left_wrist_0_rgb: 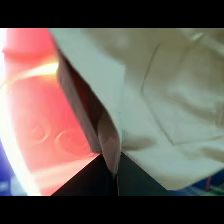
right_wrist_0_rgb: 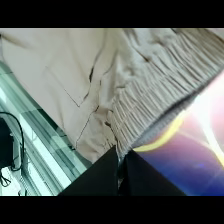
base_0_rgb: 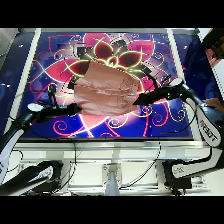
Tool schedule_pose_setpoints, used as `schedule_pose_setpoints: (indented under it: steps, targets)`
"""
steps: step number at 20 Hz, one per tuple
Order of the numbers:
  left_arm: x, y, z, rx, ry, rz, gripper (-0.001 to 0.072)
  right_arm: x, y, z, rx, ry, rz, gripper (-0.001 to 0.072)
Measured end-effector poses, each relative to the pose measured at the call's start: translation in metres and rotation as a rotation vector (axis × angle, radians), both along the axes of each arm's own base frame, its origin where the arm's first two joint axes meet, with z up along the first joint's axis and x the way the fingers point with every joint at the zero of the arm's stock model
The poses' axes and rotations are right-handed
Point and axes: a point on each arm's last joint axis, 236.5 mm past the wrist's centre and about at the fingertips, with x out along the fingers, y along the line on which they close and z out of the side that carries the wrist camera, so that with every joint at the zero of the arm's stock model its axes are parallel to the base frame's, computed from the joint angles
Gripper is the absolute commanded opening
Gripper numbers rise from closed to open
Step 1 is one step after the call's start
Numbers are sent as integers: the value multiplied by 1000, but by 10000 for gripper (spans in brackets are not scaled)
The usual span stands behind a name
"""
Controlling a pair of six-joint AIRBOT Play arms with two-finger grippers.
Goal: Fold the clothes and pants, and hang the long-sleeved shirts on hangers.
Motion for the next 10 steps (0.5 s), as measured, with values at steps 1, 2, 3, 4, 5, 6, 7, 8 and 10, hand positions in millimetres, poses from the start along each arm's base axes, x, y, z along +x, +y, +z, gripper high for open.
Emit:
schedule_pose_setpoints:
  steps: [1, 2, 3, 4, 5, 6, 7, 8, 10]
  targets:
    - [9, -1, 22, -1, -59, -6, 9, 5, 0, 18, 1, -50, 6, 20]
    - [17, -2, 47, -3, -124, -10, 9, 10, -1, 37, 4, -100, 7, 20]
    - [22, -3, 72, -5, -187, -16, 9, 14, -2, 59, 6, -155, 5, 20]
    - [27, -3, 101, -4, -259, -17, 8, 17, -4, 79, 6, -204, -5, 20]
    - [30, -3, 129, -3, -330, -17, 8, 19, -7, 104, 6, -265, -15, 20]
    - [30, -3, 160, -1, -407, -18, 8, 20, -9, 128, 7, -321, -25, 20]
    - [28, -3, 189, 1, -479, -20, 8, 17, -10, 155, 9, -378, -34, 20]
    - [23, -4, 222, 2, -559, -21, 7, 14, -11, 180, 11, -435, -44, 20]
    - [5, -5, 283, 5, -710, -22, 8, -1, -11, 234, 20, -556, -62, 20]
